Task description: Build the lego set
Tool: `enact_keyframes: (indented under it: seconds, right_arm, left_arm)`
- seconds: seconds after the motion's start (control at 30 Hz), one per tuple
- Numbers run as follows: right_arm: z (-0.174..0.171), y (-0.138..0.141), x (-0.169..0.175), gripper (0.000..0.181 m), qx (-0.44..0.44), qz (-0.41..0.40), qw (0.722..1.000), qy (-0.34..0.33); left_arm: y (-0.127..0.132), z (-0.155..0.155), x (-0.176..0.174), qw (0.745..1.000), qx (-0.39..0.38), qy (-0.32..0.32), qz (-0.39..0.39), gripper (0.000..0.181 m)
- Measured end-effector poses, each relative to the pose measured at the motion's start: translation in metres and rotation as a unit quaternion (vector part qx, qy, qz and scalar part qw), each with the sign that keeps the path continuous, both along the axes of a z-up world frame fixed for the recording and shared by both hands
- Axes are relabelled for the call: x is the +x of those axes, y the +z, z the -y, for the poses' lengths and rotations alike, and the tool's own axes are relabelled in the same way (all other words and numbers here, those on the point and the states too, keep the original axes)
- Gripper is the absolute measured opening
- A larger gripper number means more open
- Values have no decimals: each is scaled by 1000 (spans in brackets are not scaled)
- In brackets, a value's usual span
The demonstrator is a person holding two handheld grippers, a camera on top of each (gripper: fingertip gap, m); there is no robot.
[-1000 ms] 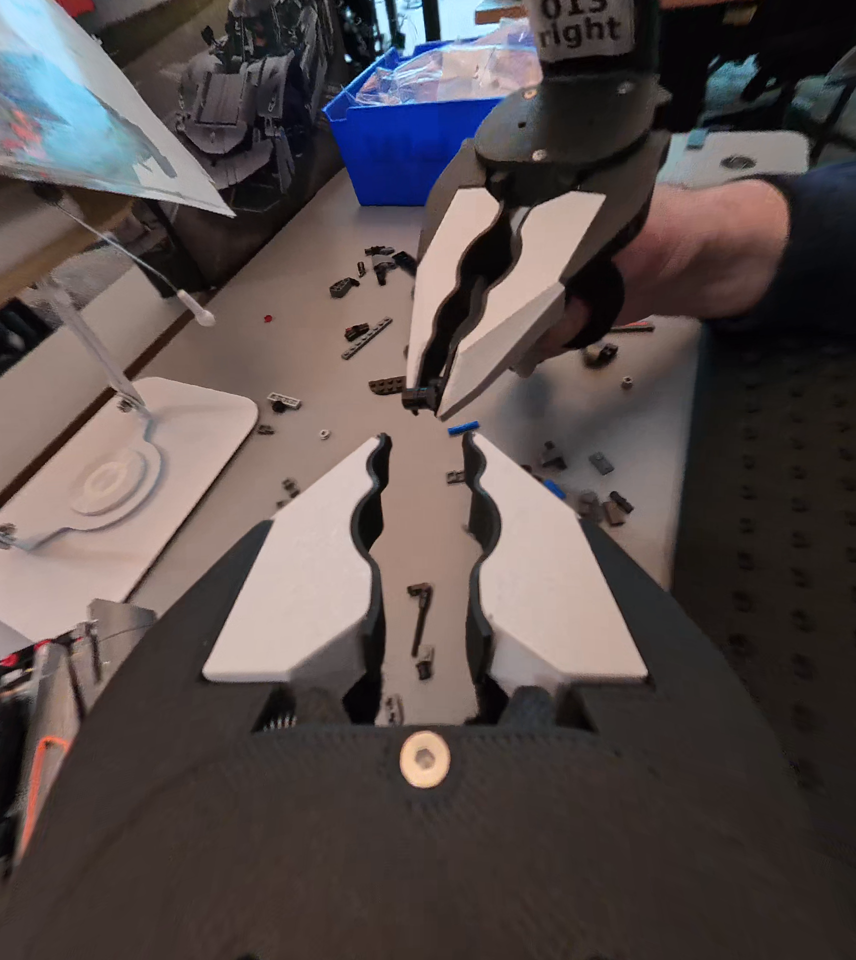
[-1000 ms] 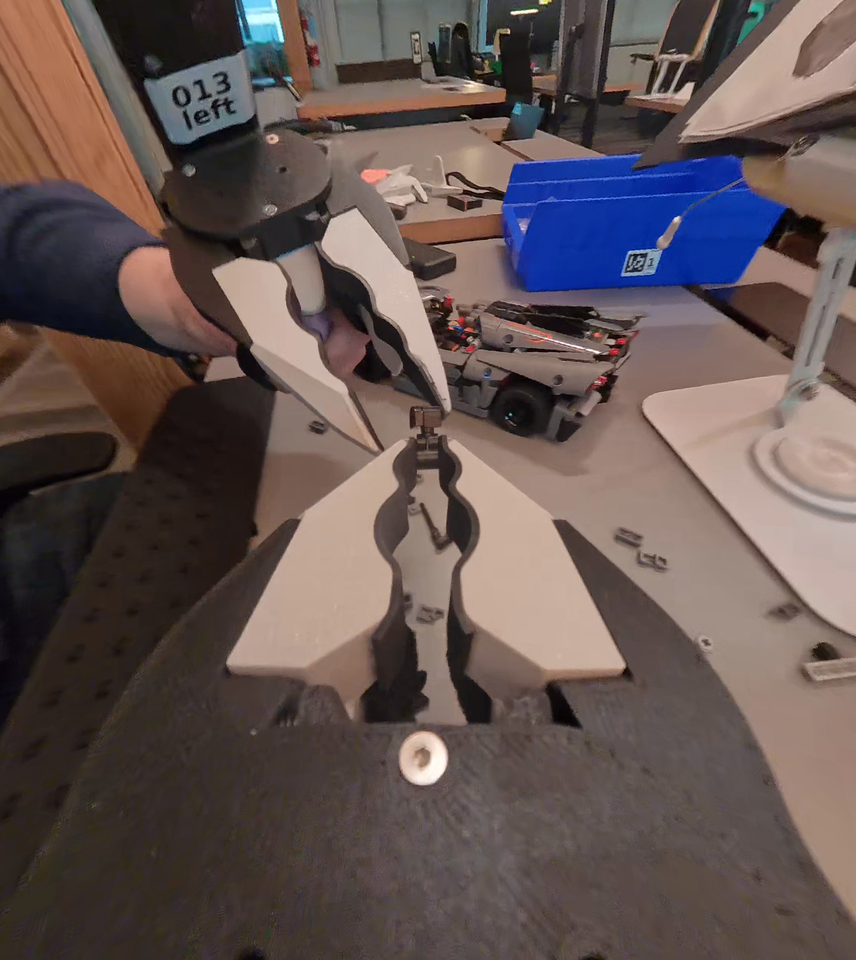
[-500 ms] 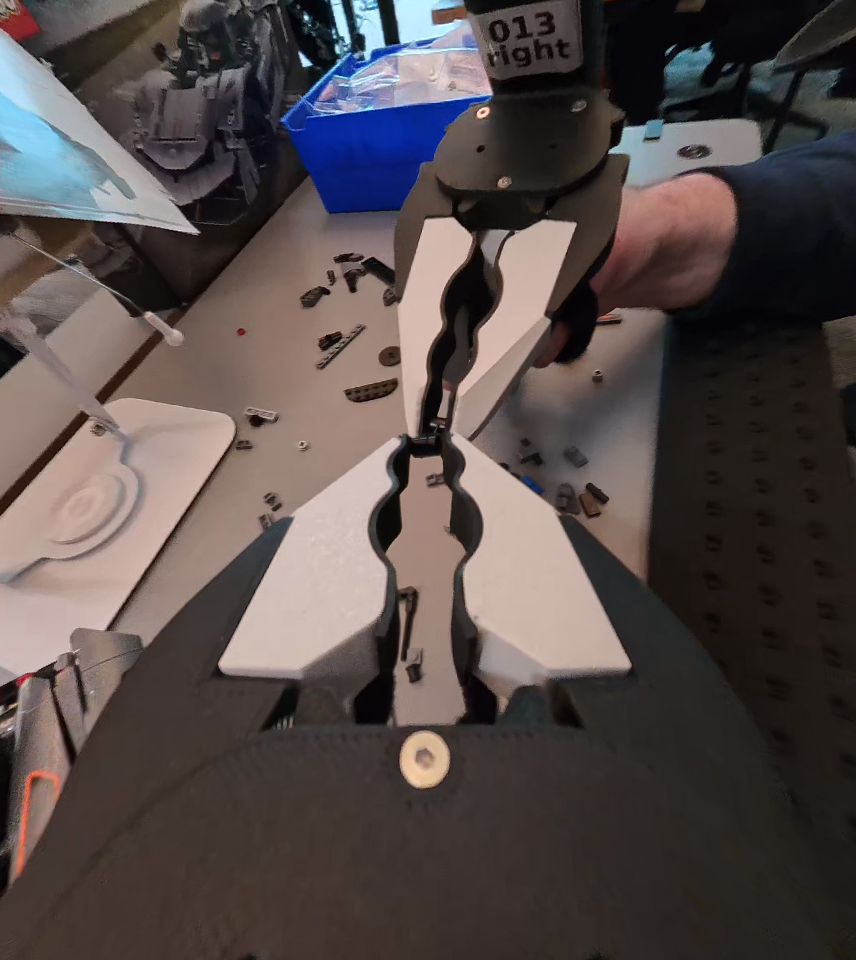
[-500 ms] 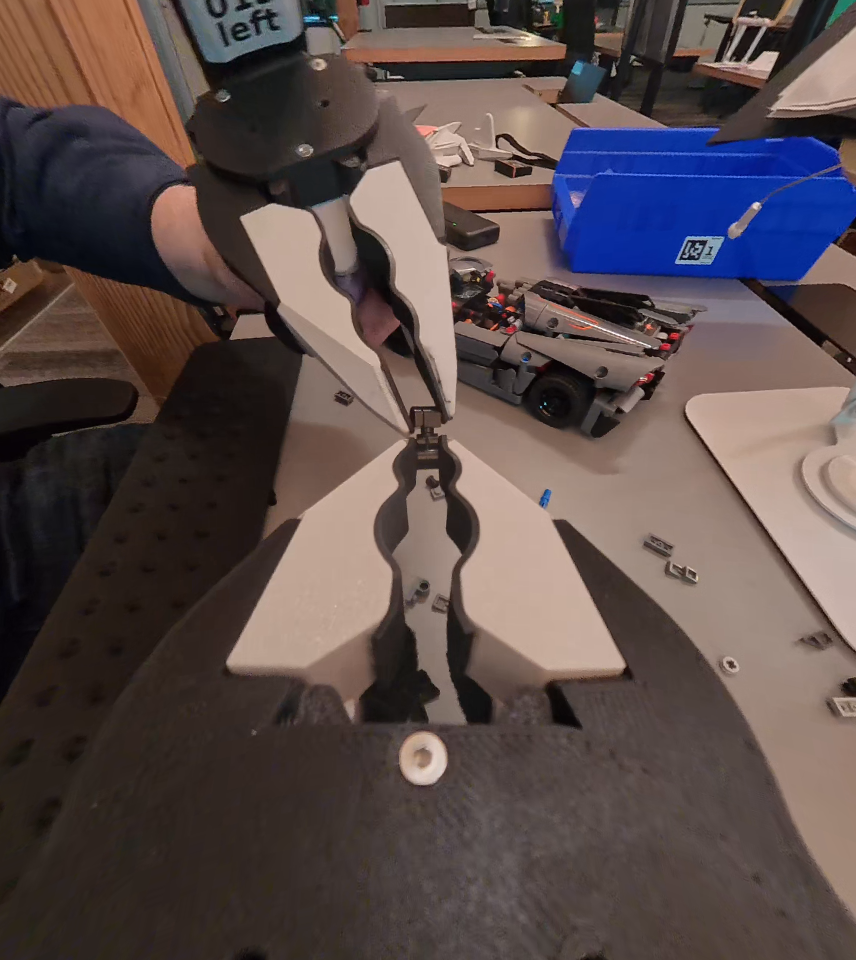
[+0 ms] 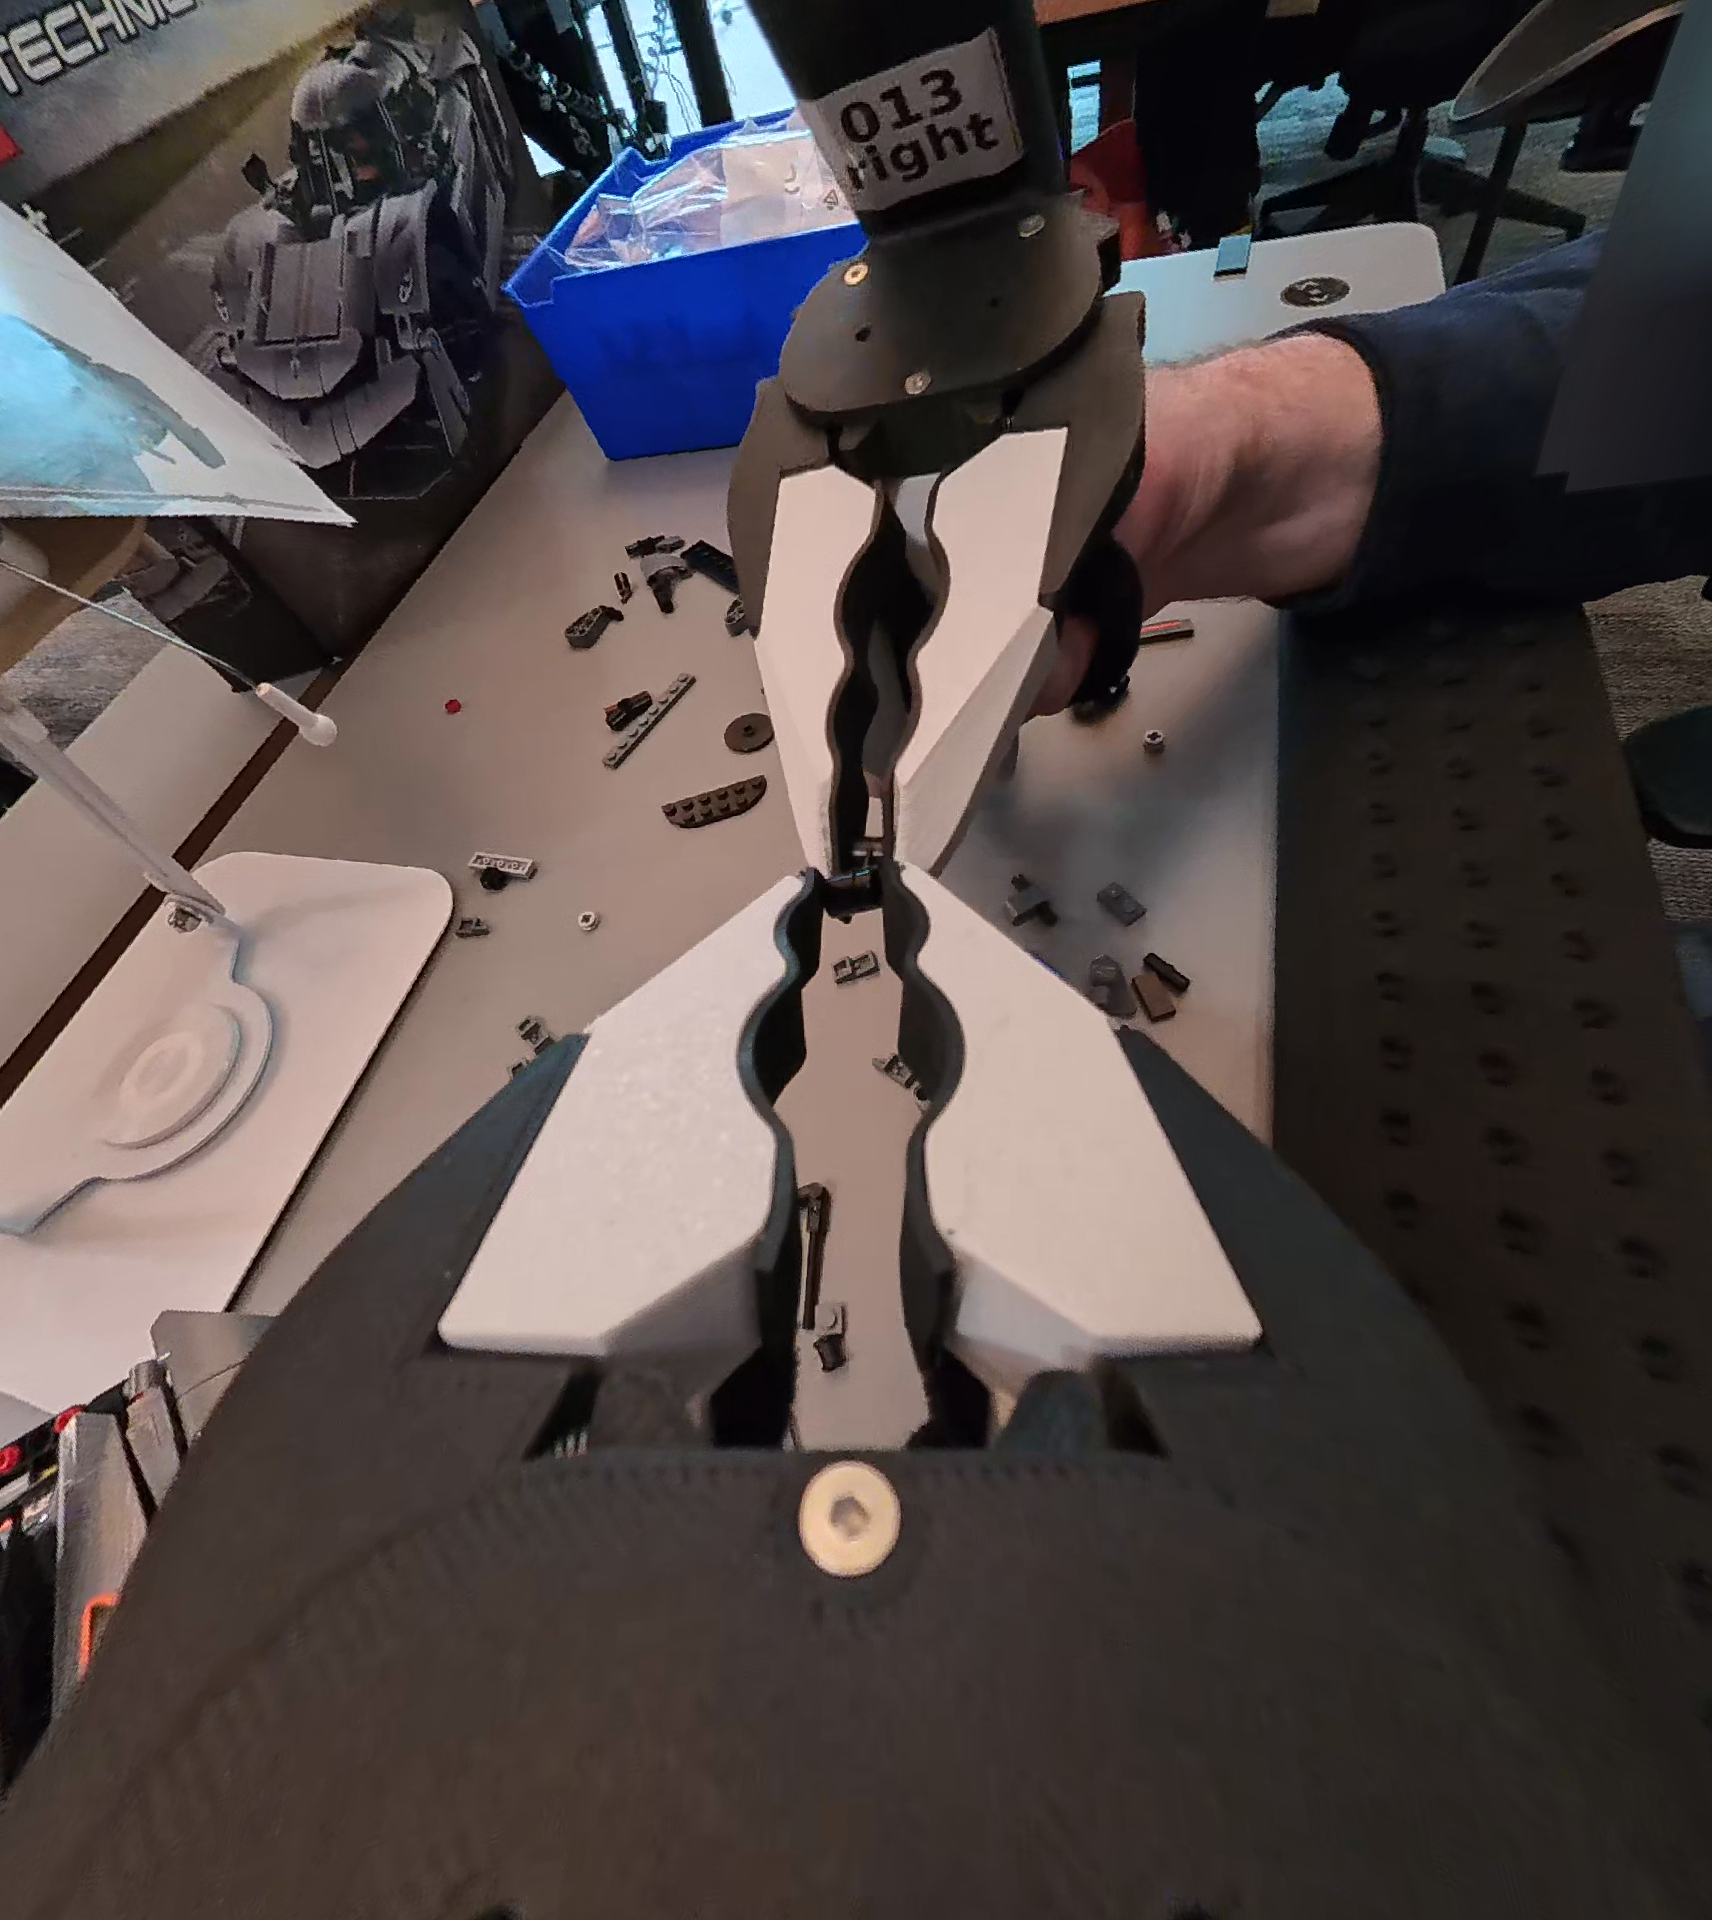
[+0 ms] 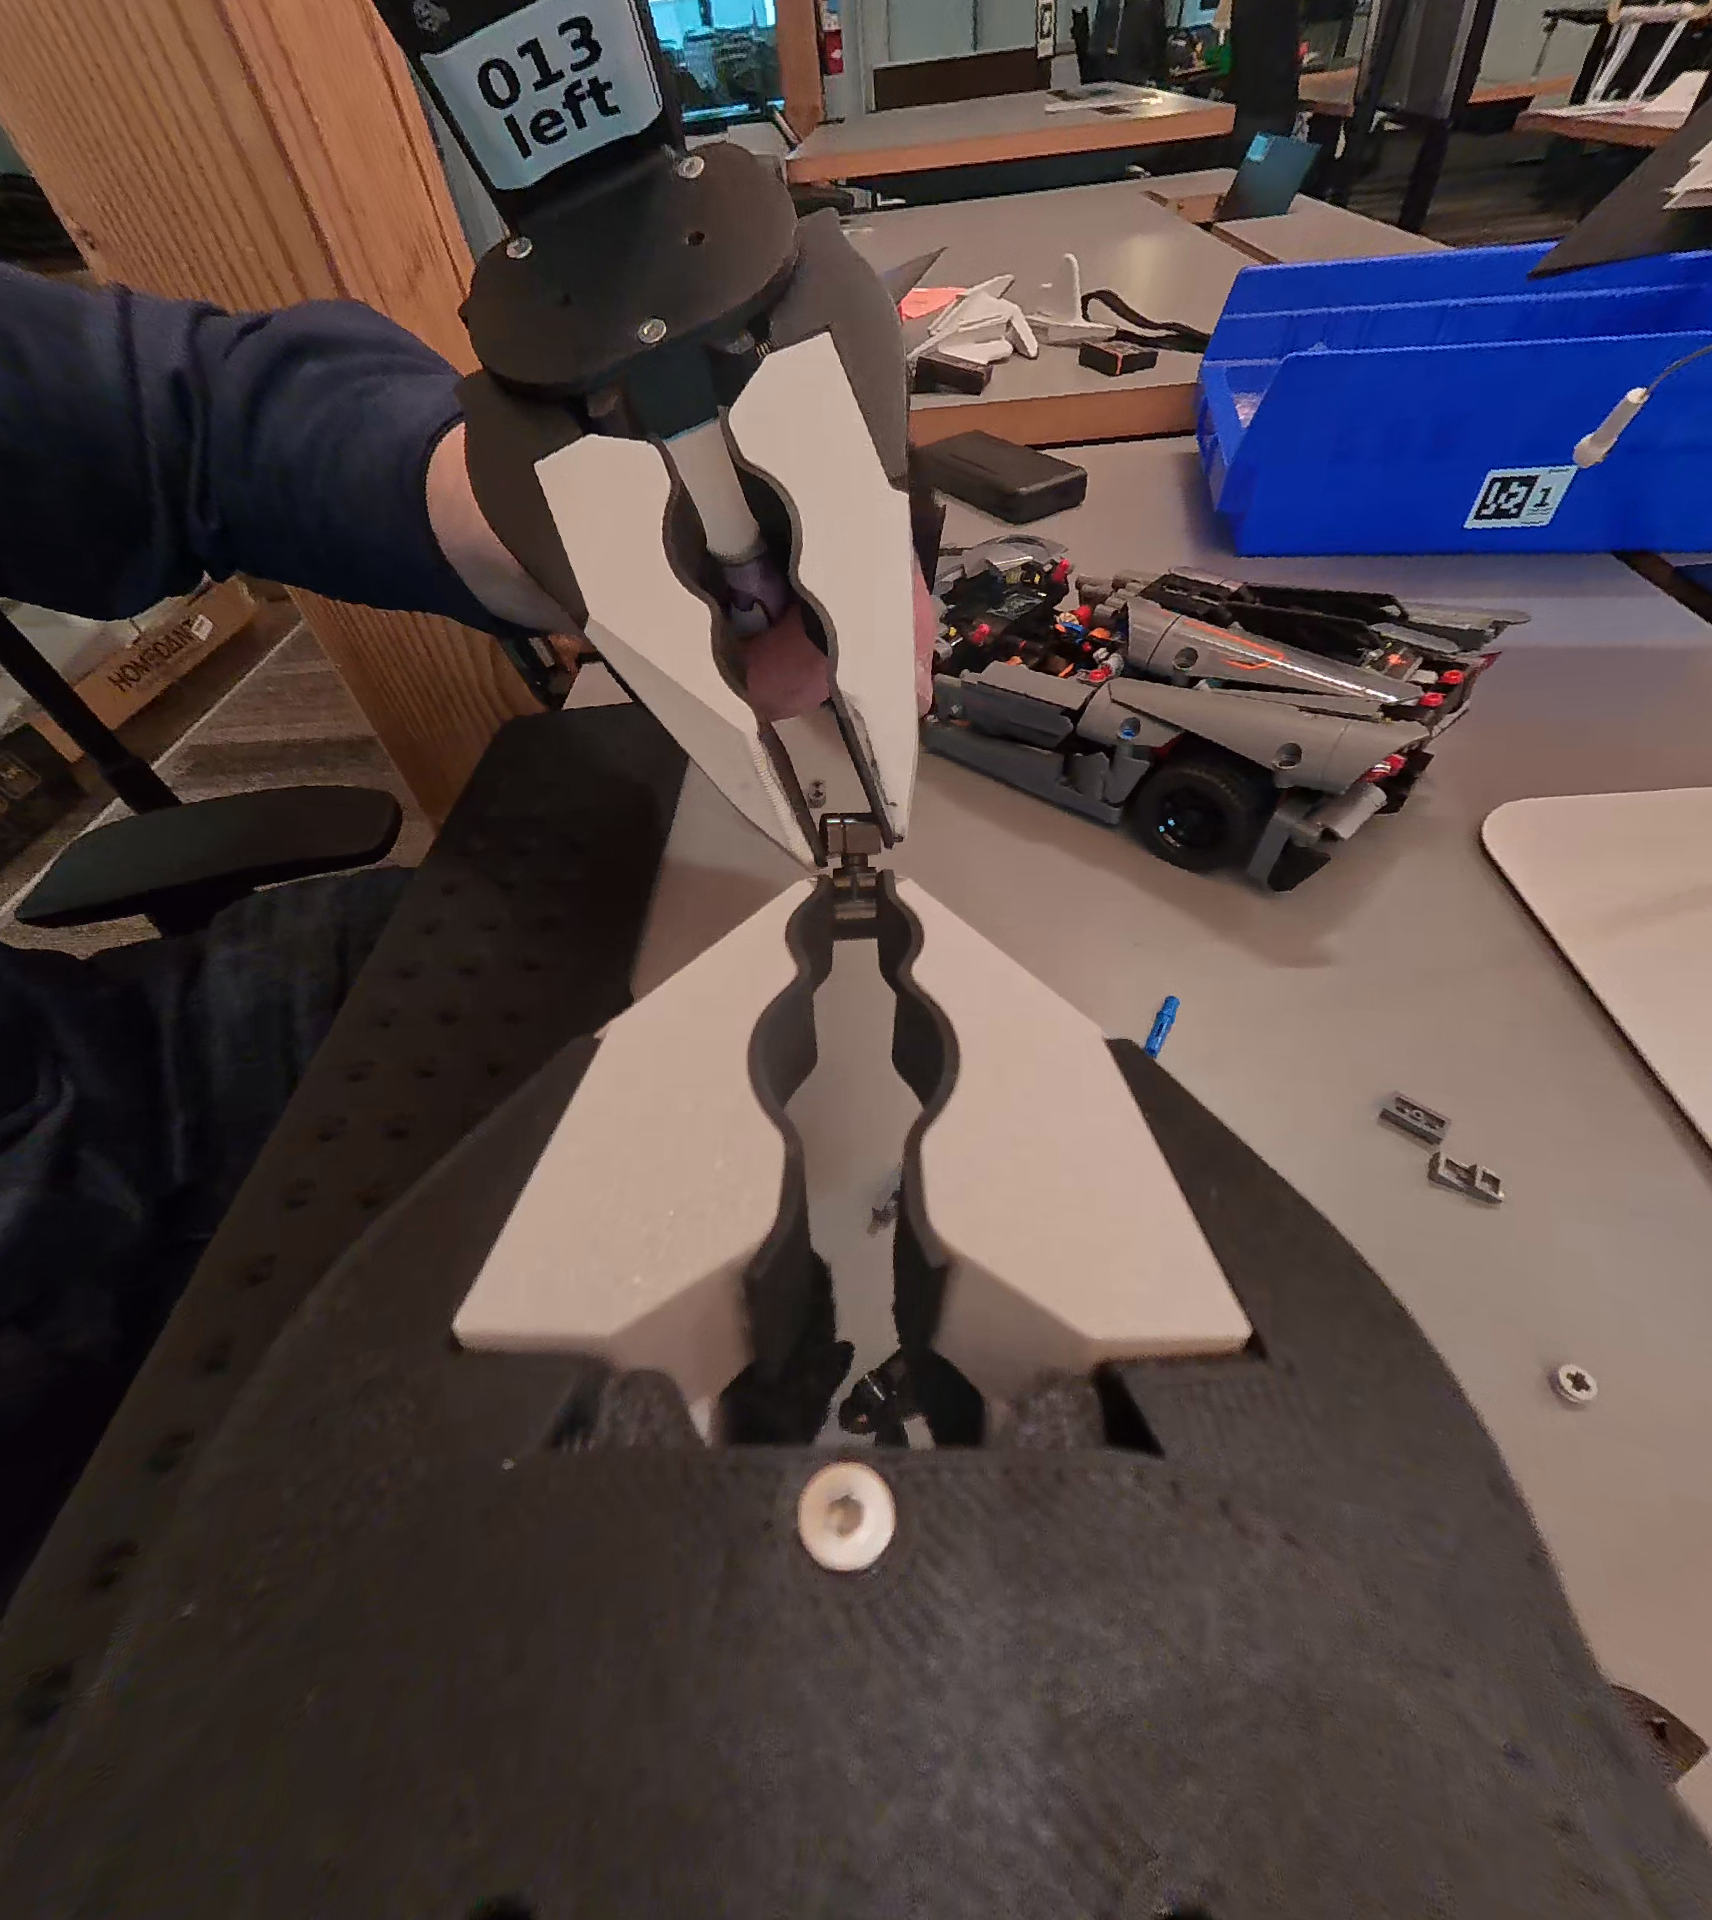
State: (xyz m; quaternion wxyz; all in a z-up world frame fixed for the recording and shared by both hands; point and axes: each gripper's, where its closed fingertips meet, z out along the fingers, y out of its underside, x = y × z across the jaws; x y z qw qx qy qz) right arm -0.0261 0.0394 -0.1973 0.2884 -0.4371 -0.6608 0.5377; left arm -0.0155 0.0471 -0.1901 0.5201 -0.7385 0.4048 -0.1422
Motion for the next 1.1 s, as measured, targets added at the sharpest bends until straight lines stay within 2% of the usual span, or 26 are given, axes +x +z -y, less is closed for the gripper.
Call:
enact_keyframes:
  seconds: [0.13,0.2,0.37,0.67,0.8,1.1]
  right_arm:
    - [-2,2,-1,7,1,-9,1000,-8]
    - [-5,5,-2,17,-3,-15,1000,-15]
    - [-9,4,0,15,0,-10,1000,-19]
    - [-9,5,-2,13,7,-16,1000,-25]
    - [-7,6,-1,5,10,-20,1000,-20]
    - [-4,6,1,5,-20,-12,1000,-5]
  left_arm:
    - [2,-2,-2,1000,-5,8,15,9]
    - [3,-3,-4,999,-15,11,33,9]
    - [9,-7,-11,996,-28,22,79,9]
    - [6,-5,-9,997,-31,12,73,9]
    - [6,-4,-7,997,-33,4,70,9]
    - [6,-1,-5,997,-32,-9,70,9]
